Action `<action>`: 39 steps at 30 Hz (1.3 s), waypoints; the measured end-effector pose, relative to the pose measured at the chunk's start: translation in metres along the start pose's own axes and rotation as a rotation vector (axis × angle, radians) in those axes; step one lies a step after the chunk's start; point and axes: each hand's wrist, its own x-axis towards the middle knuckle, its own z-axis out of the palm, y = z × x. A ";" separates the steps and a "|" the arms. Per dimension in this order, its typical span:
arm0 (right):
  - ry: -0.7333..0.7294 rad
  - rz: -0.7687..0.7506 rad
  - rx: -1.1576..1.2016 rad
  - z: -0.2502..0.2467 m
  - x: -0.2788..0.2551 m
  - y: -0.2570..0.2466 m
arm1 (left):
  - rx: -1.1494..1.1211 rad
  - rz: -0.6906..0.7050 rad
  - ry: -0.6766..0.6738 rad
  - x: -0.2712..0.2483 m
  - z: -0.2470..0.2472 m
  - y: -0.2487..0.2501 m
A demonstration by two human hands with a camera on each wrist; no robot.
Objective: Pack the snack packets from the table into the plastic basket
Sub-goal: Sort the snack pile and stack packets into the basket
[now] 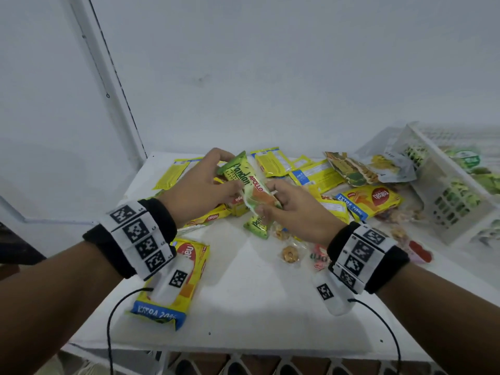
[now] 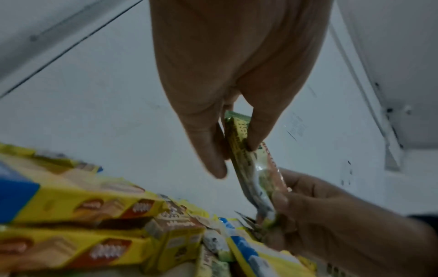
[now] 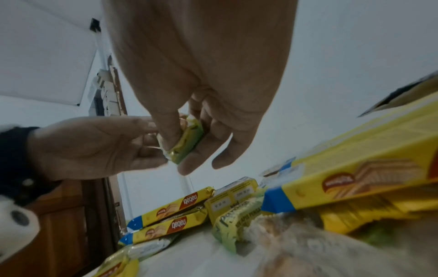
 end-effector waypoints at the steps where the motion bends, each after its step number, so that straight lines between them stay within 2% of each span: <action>1: 0.004 -0.006 -0.012 -0.001 0.001 0.000 | 0.102 0.036 0.008 0.000 -0.003 -0.001; 3: 0.004 -0.007 -0.066 -0.003 0.003 0.000 | 0.255 0.105 -0.003 0.001 -0.011 -0.001; 6: -0.006 -0.001 -0.089 -0.004 0.009 0.003 | 0.371 0.161 -0.073 0.005 -0.019 0.004; 13: 0.098 0.049 0.083 -0.015 0.014 0.005 | 0.254 0.067 0.009 0.010 -0.027 -0.014; 20: 0.094 0.096 0.036 -0.015 0.015 0.001 | 0.269 0.082 0.042 0.013 -0.027 -0.020; 22: 0.057 0.109 -0.098 -0.018 0.018 0.003 | 0.240 0.060 0.072 0.016 -0.031 -0.024; 24: 0.006 0.092 -0.340 -0.021 0.022 0.008 | 0.214 0.045 0.120 0.018 -0.037 -0.028; 29: -0.210 -0.004 -0.834 -0.020 0.039 0.014 | 0.195 0.042 0.172 0.021 -0.048 -0.029; 34: -0.305 0.043 -1.084 -0.003 0.058 0.016 | 0.188 0.052 0.177 0.023 -0.049 -0.028; 39: -0.392 0.019 -1.292 0.006 0.068 0.014 | 0.217 0.069 0.168 0.024 -0.047 -0.027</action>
